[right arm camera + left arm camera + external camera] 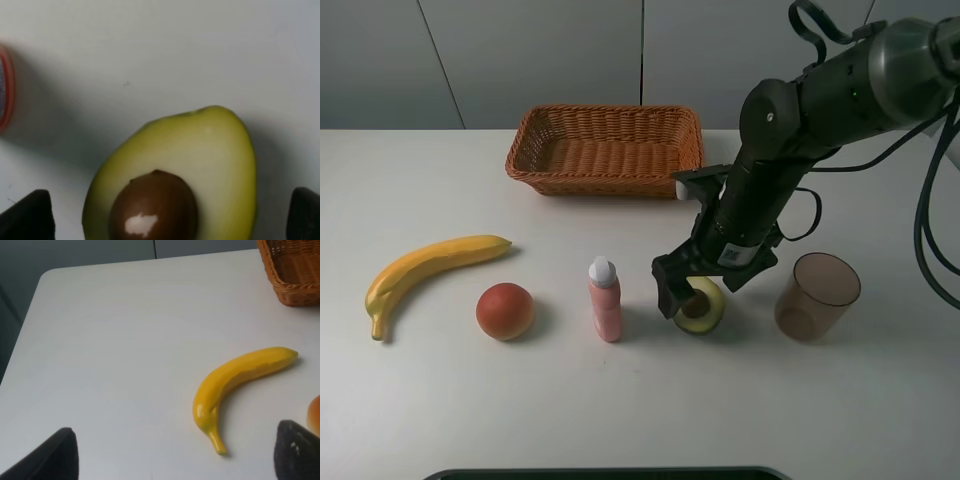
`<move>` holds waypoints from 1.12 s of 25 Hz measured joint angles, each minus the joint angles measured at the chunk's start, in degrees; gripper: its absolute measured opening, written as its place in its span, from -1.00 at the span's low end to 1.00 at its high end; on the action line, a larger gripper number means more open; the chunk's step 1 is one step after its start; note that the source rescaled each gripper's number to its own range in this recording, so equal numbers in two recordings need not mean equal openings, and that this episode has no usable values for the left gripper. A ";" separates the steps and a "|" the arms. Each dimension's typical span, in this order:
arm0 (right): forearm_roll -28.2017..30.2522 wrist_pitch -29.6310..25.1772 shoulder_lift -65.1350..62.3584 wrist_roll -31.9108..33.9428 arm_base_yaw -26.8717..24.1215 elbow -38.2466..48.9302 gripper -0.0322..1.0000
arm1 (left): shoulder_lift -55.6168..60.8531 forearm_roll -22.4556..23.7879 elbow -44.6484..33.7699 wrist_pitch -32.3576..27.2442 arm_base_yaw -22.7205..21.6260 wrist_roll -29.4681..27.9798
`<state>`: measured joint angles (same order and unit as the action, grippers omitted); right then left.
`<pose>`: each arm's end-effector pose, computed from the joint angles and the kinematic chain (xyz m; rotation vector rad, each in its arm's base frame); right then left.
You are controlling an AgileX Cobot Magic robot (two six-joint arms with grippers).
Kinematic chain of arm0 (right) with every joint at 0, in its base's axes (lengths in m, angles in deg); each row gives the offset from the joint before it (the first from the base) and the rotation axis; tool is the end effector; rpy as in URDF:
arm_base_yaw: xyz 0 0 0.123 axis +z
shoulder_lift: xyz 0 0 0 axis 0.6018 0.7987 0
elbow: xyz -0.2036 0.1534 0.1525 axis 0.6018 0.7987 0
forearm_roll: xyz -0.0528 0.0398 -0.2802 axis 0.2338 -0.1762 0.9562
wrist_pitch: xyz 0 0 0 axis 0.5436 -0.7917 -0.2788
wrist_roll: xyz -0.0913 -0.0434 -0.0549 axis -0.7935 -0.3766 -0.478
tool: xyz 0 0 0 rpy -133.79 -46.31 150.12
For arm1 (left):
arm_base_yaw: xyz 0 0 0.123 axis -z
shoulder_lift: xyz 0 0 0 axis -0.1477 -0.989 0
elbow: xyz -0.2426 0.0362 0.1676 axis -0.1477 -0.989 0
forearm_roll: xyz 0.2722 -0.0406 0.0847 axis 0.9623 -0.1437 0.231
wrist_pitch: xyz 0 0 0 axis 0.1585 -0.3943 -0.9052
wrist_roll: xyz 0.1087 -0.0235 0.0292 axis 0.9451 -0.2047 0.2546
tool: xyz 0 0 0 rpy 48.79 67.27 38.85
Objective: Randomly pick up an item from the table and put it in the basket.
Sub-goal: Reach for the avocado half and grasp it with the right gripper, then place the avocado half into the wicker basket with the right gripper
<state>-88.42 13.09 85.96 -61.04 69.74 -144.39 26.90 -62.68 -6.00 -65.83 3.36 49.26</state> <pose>0.2743 0.2017 0.0720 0.7601 -2.9882 -0.2806 0.0352 0.0031 0.2857 0.1579 2.0441 -0.0360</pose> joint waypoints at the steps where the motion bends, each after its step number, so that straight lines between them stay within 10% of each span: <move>1: -0.24 0.33 0.52 -0.10 0.51 0.00 1.00 | 0.00 0.00 0.00 0.00 0.00 0.00; 13: -1.38 2.56 3.56 -0.21 1.87 0.00 0.95 | 0.00 0.00 0.00 0.00 0.00 0.00; 14: -1.38 2.67 3.56 -0.21 1.87 0.00 0.73 | 0.00 0.00 0.00 0.00 0.00 0.00; 17: -1.26 2.67 3.92 -0.21 1.87 0.00 -0.94 | 0.00 0.00 0.00 0.00 0.00 0.00; 28: 0.52 1.81 2.05 0.73 1.87 -0.24 -0.88 | 0.00 0.00 0.00 0.00 0.00 0.00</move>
<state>-87.90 14.90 88.01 -60.31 71.61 -144.64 26.90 -62.68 -6.00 -65.83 3.36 49.26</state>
